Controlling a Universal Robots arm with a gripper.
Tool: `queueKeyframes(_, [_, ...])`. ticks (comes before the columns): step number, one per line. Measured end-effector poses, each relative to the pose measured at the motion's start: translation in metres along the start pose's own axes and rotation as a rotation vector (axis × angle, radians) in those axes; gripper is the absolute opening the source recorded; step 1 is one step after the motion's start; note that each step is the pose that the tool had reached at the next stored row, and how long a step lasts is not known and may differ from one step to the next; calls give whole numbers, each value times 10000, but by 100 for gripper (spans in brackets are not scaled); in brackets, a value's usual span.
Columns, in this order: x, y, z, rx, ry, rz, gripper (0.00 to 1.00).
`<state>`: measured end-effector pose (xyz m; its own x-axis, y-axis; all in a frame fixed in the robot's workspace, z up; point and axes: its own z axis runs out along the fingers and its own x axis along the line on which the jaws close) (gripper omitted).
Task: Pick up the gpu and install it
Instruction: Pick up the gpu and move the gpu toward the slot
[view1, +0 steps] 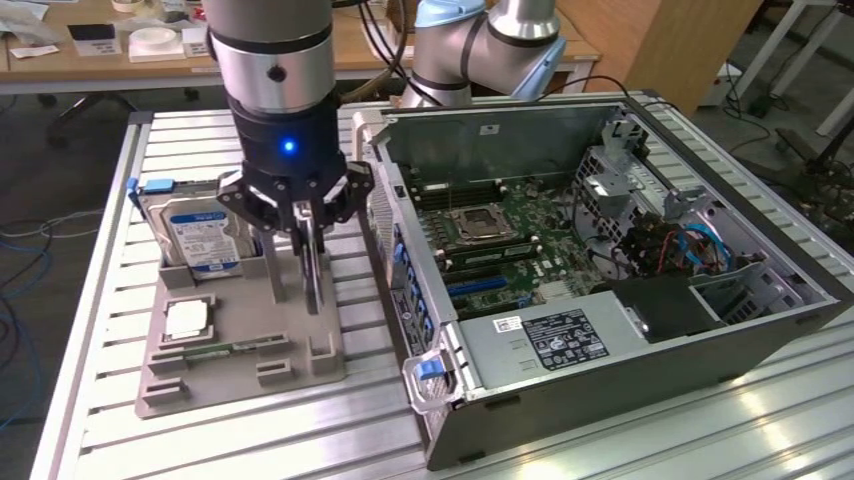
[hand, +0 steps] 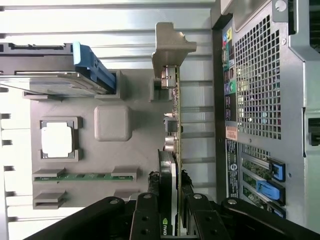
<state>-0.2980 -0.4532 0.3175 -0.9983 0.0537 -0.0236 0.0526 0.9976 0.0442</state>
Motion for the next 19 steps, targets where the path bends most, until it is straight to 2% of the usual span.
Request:
queueKeyframes(4, [-1, 2, -55, 3, 0, 0, 27])
queueKeyframes(12, [-1, 3, -66, 7, 3, 0, 27])
queueKeyframes(19, [-4, 8, -178, 5, -1, 0, 27])
